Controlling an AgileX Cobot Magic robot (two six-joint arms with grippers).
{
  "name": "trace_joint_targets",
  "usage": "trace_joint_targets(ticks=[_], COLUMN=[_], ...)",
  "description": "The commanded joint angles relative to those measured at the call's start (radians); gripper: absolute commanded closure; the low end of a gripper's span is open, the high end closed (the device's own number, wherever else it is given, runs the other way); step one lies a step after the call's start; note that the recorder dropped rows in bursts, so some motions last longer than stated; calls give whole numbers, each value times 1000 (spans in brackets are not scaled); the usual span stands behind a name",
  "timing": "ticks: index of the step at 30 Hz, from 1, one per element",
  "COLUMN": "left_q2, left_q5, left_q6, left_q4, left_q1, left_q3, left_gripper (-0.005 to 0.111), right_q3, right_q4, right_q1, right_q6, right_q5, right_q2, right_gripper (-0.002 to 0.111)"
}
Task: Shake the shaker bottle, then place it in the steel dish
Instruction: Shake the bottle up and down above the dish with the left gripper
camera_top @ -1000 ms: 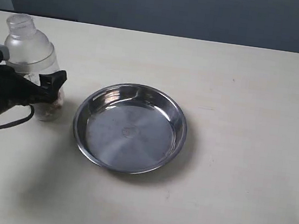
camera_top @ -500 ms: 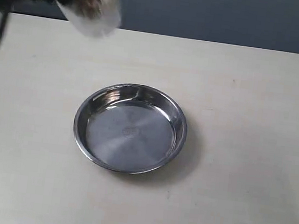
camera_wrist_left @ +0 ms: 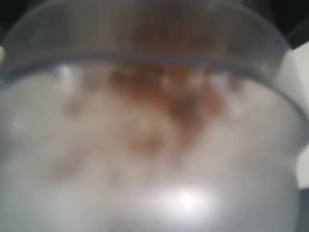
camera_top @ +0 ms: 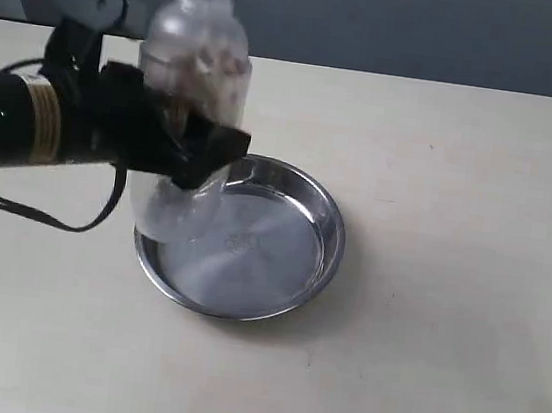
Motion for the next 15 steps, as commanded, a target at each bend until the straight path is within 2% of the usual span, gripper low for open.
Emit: trace_joint_targets(ticks=[1,3,4,6,8,10,12,13,15], left_q2=[-156,-141,-83,5,-13,-118,-166,-162,-92], left_q5=[-88,-10,20,14,-77,-118,-10,47,110], left_q6=[-18,-59,-47,-36,-64,-35,-30,-52,-62], left_q4=[-5,-1,-3,-11,-7,6,17,22,23], left_q1=[-4,-21,-36,-40,-40,-40,-50,-64,-86], left_q3=[-141,-105,-35,29,-2,-101,-179,-163,-49], left_gripper=[106,106,106,106,106,106,106,106,106], right_q3=[1,1,1,1,1,1,1,1,1], right_q4=[-2,-2,-2,-2,-2,-2,-2,-2,-2], right_q1=[-3,-3,-3,-3,-3,-3,-3,-3,-3], right_q6=[-2,-2,-2,-2,-2,-2,-2,-2,-2], right_q5=[-8,-6,-6,-6,-6,-6,-6,-6,-6], right_q2=[-5,-5,-5,-5,-5,-5,-5,-5,-5], right_gripper=[109,109,109,109,109,109,109,109,109])
